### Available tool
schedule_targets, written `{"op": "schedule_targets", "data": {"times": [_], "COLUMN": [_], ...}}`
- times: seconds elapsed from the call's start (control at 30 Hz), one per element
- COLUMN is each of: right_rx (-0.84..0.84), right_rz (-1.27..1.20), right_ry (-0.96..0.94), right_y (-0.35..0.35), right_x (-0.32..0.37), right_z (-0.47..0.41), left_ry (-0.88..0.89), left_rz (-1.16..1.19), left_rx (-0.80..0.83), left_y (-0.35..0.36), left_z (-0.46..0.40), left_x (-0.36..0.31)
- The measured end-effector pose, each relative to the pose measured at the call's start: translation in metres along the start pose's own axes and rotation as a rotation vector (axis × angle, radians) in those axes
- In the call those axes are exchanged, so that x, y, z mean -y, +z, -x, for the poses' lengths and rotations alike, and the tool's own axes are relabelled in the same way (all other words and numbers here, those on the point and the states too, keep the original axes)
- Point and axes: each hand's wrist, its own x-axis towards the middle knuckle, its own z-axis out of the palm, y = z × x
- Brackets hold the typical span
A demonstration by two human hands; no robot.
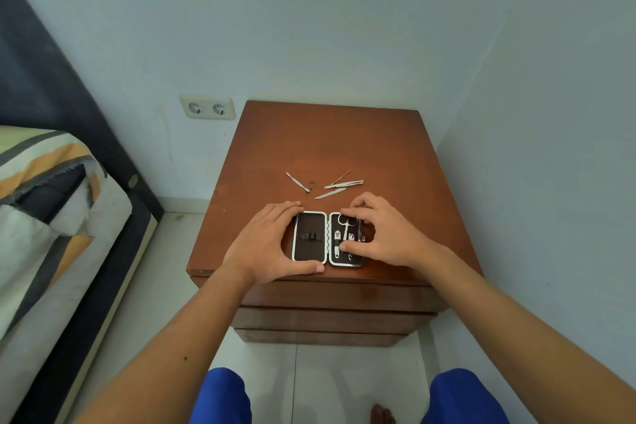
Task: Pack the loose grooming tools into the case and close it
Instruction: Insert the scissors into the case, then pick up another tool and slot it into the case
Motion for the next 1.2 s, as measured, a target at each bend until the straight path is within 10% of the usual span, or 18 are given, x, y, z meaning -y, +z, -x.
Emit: {"op": "schedule_targets", "data": {"times": [0.63, 1.0, 1.2], "right_rx": [0.030, -0.369, -0.284], "right_rz": [-0.079, -0.045, 0.071], "right_ry": [0.006, 0.137, 0.136], "right_y": [0.006, -0.009, -0.013], "right_x": [0.005, -0.009, -0.020], "right_z": [0.007, -0.057, -0.088], "left_ry": [-0.009, -0.009, -0.012], "left_rz": [0.001, 0.000, 0.003], "left_rx": [0.007, 0.016, 0.015], "left_y": [0.000, -0.001, -0.001], "left_z": [0.000, 0.000, 0.000], "left_x": [0.000, 0.001, 0.002]}}
